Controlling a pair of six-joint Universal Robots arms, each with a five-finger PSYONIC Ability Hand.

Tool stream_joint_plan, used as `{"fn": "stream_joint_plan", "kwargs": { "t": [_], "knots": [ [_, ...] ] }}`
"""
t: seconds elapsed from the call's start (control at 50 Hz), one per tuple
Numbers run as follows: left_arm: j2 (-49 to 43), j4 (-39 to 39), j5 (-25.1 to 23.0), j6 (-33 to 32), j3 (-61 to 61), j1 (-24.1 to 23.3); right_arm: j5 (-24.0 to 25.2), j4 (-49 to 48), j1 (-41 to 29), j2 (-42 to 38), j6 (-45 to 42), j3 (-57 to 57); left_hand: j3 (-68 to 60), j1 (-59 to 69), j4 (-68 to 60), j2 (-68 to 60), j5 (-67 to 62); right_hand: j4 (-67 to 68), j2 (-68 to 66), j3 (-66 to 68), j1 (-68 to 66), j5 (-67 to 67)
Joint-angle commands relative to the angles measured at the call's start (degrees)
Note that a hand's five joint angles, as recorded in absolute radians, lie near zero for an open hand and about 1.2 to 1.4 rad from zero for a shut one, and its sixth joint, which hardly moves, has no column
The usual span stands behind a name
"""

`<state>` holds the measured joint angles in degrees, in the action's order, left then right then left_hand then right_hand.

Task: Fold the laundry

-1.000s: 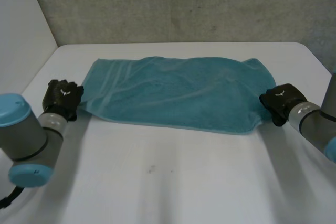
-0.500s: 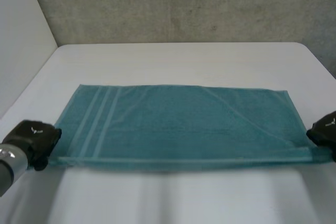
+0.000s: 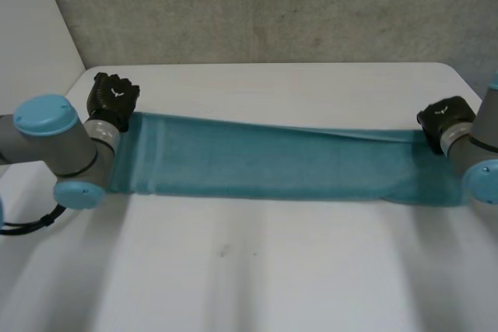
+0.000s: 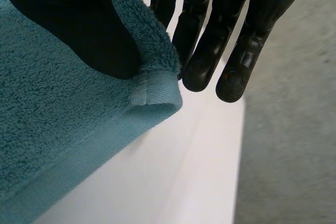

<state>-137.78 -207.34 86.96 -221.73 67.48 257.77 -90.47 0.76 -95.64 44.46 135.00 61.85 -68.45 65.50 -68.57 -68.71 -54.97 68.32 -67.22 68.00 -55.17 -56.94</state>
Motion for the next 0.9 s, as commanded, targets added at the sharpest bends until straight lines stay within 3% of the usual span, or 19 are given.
{"fn": "stream_joint_plan", "kwargs": {
  "t": [0.02,0.04,0.06,0.1,0.12,0.16,0.18,0.28,0.34,0.36,0.46,0.56,0.6,0.66,0.72,0.74,0.9],
  "knots": [
    [-7.5,0.3,-0.3,-2.6,-9.6,0.1,-3.2,-6.9,-1.5,-5.3,-0.7,-6.7,-11.5,14.5,-11.4,-11.3,-15.0,11.7,-12.8,12.0,-24.8,-13.1],
    [-7.9,0.1,-0.9,-3.2,-9.6,0.1,-3.5,-6.7,-1.9,-6.5,-0.7,-8.0,-11.5,14.5,-11.4,-11.3,-15.0,11.7,-12.8,12.0,-24.8,-13.1],
    [-7.9,-0.1,-1.1,-3.4,-9.4,0.1,-3.6,-6.6,-2.1,-6.9,-0.8,-8.6,-11.5,14.5,-11.4,-11.3,-15.0,0.4,-1.5,0.7,-13.6,-1.8],
    [-7.9,-0.6,-1.6,-3.5,-8.8,0.0,-4.0,-6.3,-2.8,-7.5,-0.8,-8.9,-11.5,14.5,-11.4,-11.3,-15.0,-38.7,37.6,-38.4,25.5,37.3],
    [-7.8,-1.8,-2.8,-3.5,-7.9,-0.1,-4.7,-6.2,-3.5,-8.0,-0.8,-8.9,11.6,-8.6,11.7,11.8,8.1,-58.3,57.2,-58.0,45.2,56.9],
    [-7.4,-3.5,-4.3,-3.5,-6.4,-0.4,-5.1,-6.2,-3.8,-8.0,-0.6,-8.9,53.8,-50.9,54.0,54.1,50.3,-58.3,57.2,-58.0,45.2,56.9],
    [-7.2,-4.6,-5.2,-3.5,-5.5,-0.7,-5.9,-6.1,-4.3,-8.0,-0.4,-8.8,58.5,-55.5,58.6,58.7,55.0,-58.3,57.2,-58.0,45.2,56.9],
    [-2.2,-13.6,-10.1,-3.4,1.3,-2.9,-6.7,-5.9,-4.5,-5.5,-0.2,-6.7,58.5,-55.5,58.6,58.7,55.0,-58.3,57.2,-58.0,45.2,56.9],
    [0.2,-16.4,-10.1,-3.4,4.1,-3.1,-6.7,-5.9,-4.3,-2.2,0.1,-5.0,58.5,-55.5,58.6,58.7,55.0,-58.3,57.2,-58.0,45.2,56.9],
    [2.2,-17.4,-9.7,-3.4,5.6,-3.3,-6.5,-6.0,-3.8,3.2,1.2,-1.4,58.5,-55.5,58.6,58.7,55.0,-58.3,57.2,-58.0,45.2,56.9],
    [9.0,-17.4,-7.3,-2.7,11.3,-3.8,-5.4,-6.6,-3.6,11.9,4.7,4.2,58.5,-55.5,58.6,58.7,55.0,-58.3,57.2,-58.0,45.2,56.9],
    [16.6,-16.3,-2.9,-1.8,18.6,-3.9,0.9,-5.6,-1.2,22.2,11.8,11.4,58.5,-55.5,58.6,58.7,55.0,-58.3,57.2,-58.0,45.2,56.9],
    [19.3,-15.8,-1.5,-0.5,21.5,-3.9,6.3,-3.8,1.7,25.3,13.9,15.3,58.5,-55.5,58.6,58.7,55.0,-58.3,57.2,-58.0,45.2,56.9],
    [25.1,-13.7,-0.6,5.9,28.8,-3.8,13.2,0.4,5.5,28.0,15.6,19.3,58.1,-55.1,58.2,58.3,54.6,-58.3,57.2,-58.0,45.2,56.9],
    [27.1,-12.2,-0.6,9.3,31.2,-3.8,16.0,2.7,7.2,28.2,16.3,20.8,57.6,-54.6,57.7,57.8,54.1,-58.3,57.2,-58.0,45.2,56.9],
    [29.9,-9.3,-0.6,14.6,33.9,-3.8,19.3,5.5,9.6,28.1,17.2,22.7,57.1,-54.1,57.2,57.3,53.6,-57.3,56.2,-57.0,44.1,55.9],
    [35.2,0.5,-0.3,29.4,38.8,-2.7,25.3,7.2,14.7,25.5,16.3,27.8,56.9,-53.9,57.0,57.2,53.4,-36.2,35.1,-35.9,23.1,34.8]
  ]
}}
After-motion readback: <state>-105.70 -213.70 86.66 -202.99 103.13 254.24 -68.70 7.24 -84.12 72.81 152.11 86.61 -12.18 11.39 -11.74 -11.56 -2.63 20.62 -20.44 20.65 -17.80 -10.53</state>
